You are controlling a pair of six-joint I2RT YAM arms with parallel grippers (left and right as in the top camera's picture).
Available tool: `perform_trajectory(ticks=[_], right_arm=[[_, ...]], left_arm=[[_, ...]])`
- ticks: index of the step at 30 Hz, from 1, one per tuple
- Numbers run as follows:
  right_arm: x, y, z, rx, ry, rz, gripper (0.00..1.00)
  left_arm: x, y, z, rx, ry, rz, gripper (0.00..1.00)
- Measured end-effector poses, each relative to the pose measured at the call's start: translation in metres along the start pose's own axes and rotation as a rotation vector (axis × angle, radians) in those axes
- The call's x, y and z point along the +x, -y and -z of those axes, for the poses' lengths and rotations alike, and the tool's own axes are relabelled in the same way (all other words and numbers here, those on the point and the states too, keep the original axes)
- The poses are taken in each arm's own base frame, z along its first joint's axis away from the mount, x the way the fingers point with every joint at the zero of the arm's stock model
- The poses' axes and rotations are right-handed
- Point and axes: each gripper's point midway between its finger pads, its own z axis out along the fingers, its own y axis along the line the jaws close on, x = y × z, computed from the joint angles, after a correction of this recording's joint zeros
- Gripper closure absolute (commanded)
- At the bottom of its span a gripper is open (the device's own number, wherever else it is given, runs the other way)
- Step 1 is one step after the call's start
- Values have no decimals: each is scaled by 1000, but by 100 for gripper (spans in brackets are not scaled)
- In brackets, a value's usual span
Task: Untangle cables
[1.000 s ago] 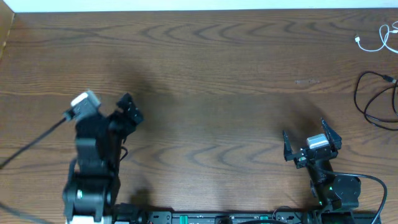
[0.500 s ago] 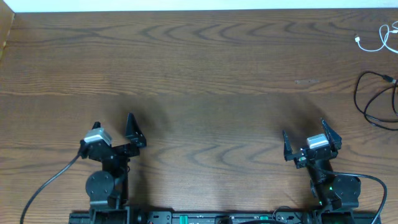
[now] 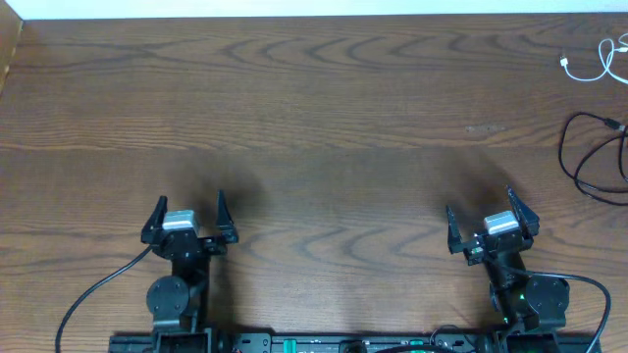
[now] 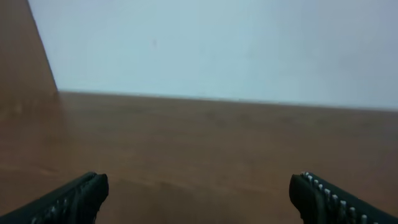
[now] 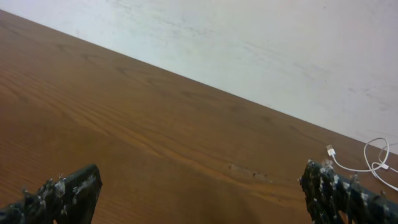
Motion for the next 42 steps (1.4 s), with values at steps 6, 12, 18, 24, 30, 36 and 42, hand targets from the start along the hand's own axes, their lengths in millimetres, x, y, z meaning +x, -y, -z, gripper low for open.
perform_trajectory(ticks=[6,12,18,24,30,36,42], right_arm=[[0,0,0,0,0,0,1],[0,0,0,0,0,0,1],[0,0,0,0,0,0,1],[0,0,0,0,0,0,1],[0,0,0,0,0,0,1],[0,0,0,0,0,0,1],[0,0,0,0,0,0,1]], left_arm=[[14,2,0,15,-53,-15,2],[13,3,0,21,-53,-7,2],[13,3,0,21,-53,-7,2],[13,3,0,21,-54,-7,2],[13,3,0,21,-54,-7,2],[13,3,0,21,-54,-7,2],[13,3,0,21,-54,-7,2]])
